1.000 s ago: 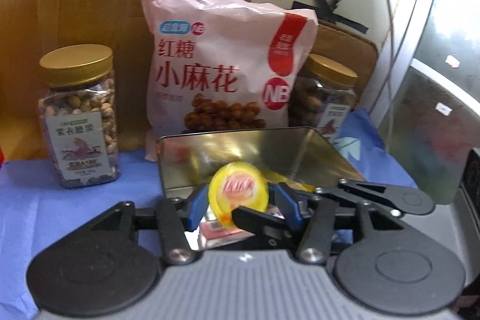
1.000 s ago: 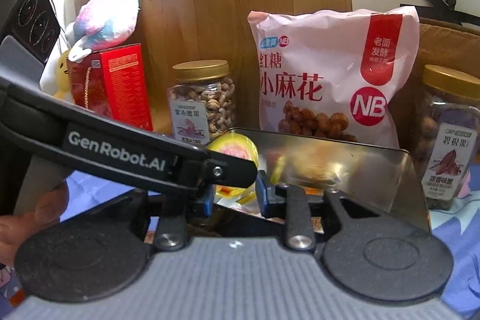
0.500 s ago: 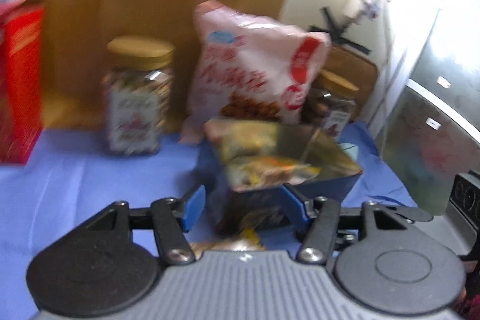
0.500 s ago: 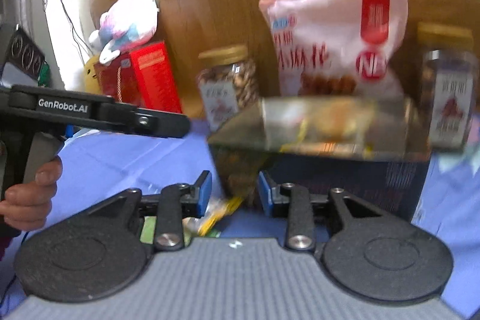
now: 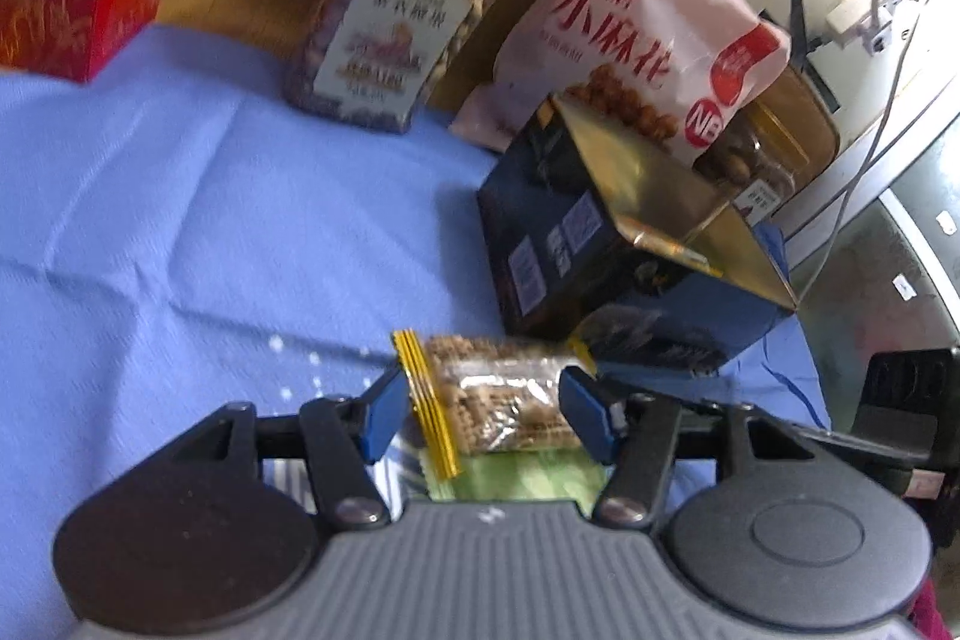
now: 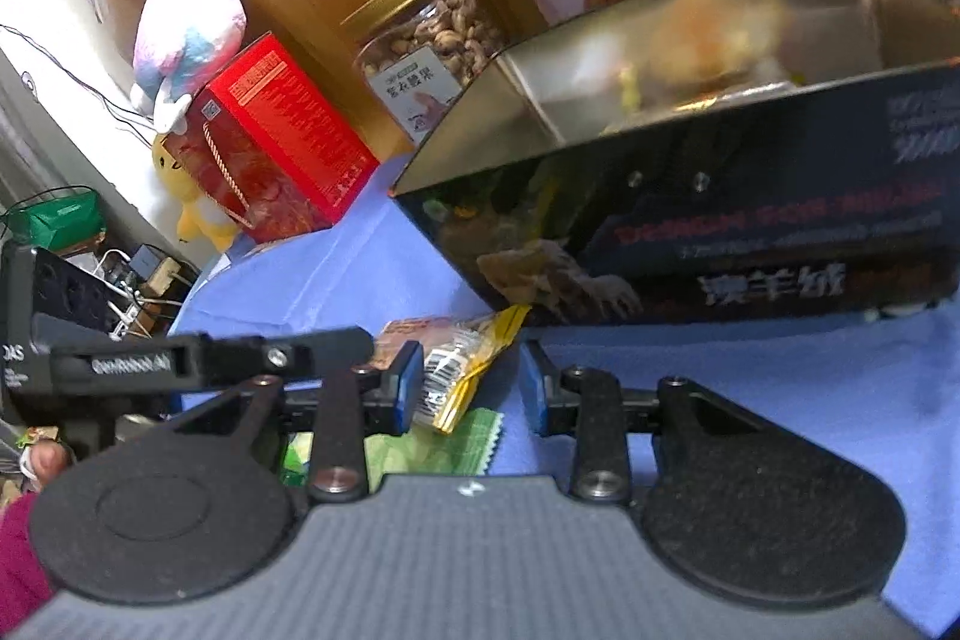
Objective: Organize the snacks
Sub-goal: 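Grasp the clear peanut bag with yellow ends using the left tool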
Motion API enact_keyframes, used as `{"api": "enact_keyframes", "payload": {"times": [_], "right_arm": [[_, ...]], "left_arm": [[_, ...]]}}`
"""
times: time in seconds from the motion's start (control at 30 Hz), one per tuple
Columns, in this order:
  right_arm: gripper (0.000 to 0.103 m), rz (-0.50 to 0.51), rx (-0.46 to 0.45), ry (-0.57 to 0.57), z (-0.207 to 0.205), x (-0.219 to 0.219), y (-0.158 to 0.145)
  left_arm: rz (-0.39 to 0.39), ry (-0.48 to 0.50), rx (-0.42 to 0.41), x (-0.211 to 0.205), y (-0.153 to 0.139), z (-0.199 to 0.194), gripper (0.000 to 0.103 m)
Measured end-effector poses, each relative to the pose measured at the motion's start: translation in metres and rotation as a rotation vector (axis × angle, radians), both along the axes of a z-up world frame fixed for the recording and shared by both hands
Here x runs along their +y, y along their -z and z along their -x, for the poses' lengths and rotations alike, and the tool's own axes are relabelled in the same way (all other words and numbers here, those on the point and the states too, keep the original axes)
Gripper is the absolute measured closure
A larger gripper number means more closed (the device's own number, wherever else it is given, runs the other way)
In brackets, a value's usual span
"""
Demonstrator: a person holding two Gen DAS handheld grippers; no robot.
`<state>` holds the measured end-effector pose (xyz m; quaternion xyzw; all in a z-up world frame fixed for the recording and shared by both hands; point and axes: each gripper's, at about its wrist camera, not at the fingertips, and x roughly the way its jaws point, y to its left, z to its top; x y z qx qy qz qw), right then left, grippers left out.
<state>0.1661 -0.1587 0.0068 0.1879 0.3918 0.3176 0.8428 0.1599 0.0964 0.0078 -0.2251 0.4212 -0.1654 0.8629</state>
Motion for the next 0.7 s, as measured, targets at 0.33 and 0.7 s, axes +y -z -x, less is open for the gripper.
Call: {"api": "enact_keyframes", "payload": {"times": [0.33,0.7], "right_arm": [[0.072,0.04,-0.113,0.043,0.041,-0.036,-0.02],[0.07,-0.015,-0.071,0.241,0.099,-0.124,0.0]], "left_arm": [[-0.034,0.136,-0.06,-0.058,-0.022,0.017,0.056],[-0.103,0.376,-0.035,-0.158,-0.006,0.039,0.056]]}}
